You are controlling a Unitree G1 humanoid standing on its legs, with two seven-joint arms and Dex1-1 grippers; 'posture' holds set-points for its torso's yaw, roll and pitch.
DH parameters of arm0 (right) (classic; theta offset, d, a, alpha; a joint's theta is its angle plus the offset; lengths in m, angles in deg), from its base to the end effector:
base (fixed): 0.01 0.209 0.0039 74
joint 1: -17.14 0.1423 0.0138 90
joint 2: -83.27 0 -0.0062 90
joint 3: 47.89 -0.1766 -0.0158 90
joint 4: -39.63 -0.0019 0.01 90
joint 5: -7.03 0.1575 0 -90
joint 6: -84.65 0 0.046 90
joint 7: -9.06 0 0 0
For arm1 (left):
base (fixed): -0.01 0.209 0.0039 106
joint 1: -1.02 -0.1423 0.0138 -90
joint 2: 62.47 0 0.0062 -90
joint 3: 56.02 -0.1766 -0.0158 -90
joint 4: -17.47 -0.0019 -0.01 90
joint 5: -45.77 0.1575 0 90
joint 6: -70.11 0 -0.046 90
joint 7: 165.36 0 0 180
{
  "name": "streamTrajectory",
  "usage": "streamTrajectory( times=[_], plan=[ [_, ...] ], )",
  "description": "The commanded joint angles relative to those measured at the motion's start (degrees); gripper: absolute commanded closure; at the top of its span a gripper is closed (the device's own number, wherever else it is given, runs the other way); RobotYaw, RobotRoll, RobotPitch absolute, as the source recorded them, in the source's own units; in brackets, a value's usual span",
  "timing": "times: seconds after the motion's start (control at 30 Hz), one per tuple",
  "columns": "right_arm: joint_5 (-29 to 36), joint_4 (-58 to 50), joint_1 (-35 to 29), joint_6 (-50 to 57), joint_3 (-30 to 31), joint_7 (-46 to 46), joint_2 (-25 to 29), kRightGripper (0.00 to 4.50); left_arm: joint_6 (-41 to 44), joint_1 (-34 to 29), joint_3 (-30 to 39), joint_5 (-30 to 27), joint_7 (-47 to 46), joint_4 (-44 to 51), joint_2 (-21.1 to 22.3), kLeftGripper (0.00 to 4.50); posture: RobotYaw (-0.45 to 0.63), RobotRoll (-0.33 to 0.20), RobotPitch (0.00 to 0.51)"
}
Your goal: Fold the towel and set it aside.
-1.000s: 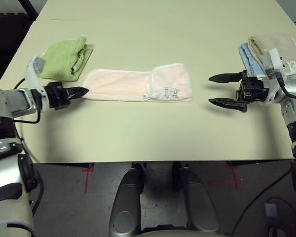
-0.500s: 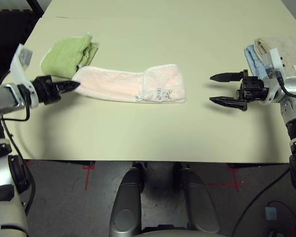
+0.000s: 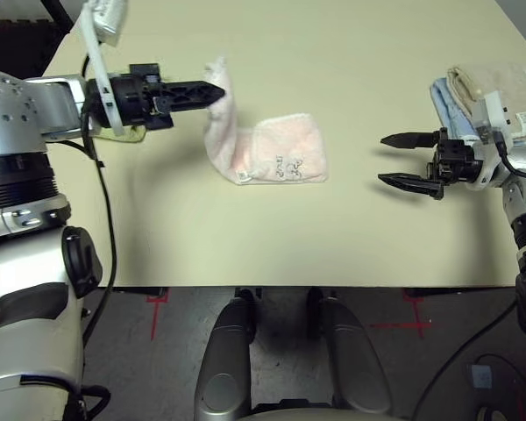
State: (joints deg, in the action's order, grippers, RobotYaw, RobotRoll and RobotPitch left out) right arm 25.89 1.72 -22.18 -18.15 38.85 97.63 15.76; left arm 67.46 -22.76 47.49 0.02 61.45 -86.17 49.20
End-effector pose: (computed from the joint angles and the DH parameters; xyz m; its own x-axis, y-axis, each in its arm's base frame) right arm 0.3377 -0.3033 0.1990 0.3511 0.9279 -0.1252 -0.8965 0.2945 -0.3310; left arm 0.2950 0.2255 0.3265 0.4039 -0.9050 -0.1338 0.7872 0.4183 -0.4531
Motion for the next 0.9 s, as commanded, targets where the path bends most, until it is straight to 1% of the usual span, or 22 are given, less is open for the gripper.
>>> streamTrajectory(
  times=[0.03, 0.2, 0.4, 0.6, 0.8, 0.9],
  plan=[
    [-0.76, 1.07, -0.17, -0.87, -1.03, 0.02, 0.22, 0.00, 0.60, 1.16, -1.03, -0.79, -1.10, 1.88, -1.96, 4.47, -0.01, 0.000, 0.271],
    [-0.84, 1.33, -0.28, -1.32, -0.99, -0.41, -0.31, 0.00, -4.40, 1.32, -3.06, 2.22, -4.14, -1.04, -6.60, 4.47, -0.01, 0.000, 0.272],
    [-0.90, 1.24, -0.32, -1.48, -0.97, -0.49, -0.59, 0.00, -8.52, 1.22, -5.56, 4.81, -5.56, -4.13, -9.63, 4.47, -0.02, 0.000, 0.274],
    [-1.00, 1.36, -0.14, -1.61, -0.91, -0.49, -0.59, 0.00, -7.39, 1.66, -6.16, 3.77, -5.62, -2.47, -12.79, 4.47, -0.02, 0.000, 0.273],
    [-1.14, 1.19, -0.07, -1.60, -0.99, -0.39, -0.71, 0.00, -5.58, 2.02, -6.55, 3.08, -5.41, -1.33, -13.82, 4.47, -0.03, 0.000, 0.271],
    [-0.97, 0.51, -0.25, -1.42, -1.09, -0.45, -0.78, 0.00, -6.02, 0.37, -8.10, 3.96, -5.43, -0.66, -13.77, 4.47, -0.03, 0.000, 0.269]
  ],
)
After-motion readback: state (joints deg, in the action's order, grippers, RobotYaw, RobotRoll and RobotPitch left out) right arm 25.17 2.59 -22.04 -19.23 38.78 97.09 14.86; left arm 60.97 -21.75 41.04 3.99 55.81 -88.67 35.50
